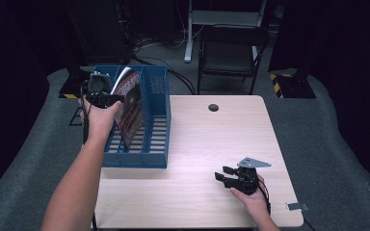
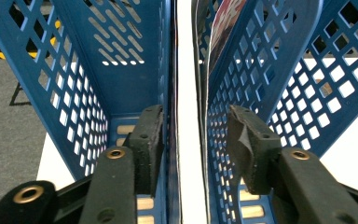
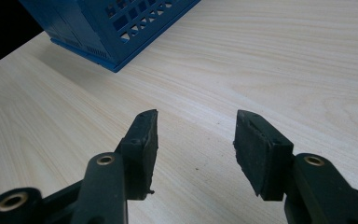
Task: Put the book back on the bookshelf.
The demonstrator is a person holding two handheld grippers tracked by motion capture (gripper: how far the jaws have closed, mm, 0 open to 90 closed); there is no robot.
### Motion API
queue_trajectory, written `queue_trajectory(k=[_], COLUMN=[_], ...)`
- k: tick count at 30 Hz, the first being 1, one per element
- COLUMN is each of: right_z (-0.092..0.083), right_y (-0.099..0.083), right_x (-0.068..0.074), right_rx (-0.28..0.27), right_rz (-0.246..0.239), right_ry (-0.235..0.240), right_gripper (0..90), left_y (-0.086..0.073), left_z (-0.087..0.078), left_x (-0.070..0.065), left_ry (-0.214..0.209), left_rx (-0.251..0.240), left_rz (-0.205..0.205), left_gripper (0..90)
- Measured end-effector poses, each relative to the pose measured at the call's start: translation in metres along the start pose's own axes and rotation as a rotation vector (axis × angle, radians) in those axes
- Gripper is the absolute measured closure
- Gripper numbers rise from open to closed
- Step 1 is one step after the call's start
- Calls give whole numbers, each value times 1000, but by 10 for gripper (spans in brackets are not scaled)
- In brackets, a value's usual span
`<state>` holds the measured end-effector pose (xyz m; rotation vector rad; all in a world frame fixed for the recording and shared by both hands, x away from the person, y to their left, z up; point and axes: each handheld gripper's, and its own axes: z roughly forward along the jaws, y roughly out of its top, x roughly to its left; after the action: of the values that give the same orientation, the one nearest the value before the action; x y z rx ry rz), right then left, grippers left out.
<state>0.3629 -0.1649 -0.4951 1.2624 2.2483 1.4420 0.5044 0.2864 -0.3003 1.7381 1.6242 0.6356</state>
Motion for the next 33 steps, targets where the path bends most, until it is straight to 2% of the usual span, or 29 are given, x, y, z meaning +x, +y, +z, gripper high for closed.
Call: queue_trajectory(k=[9,13,26,33], right_z=[0,0,0,0], right_y=[0,0,0,0], right_x=[1,1,0,0], right_rx=[-3,0,-5,-5], right_rz=[2,1,2,2], right_ry=[0,1,-3,-3], right_gripper=[491,491,491,490], left_y=[-2,-2,1,4], left_z=[3,2,-8,-13], left_x=[2,4,7,8], left_ry=[-7,-12,-19,-33], left_rx=[6,18,12,30], left_rz=[-7,-8,-5,-8], left_gripper=[482,472,456,441])
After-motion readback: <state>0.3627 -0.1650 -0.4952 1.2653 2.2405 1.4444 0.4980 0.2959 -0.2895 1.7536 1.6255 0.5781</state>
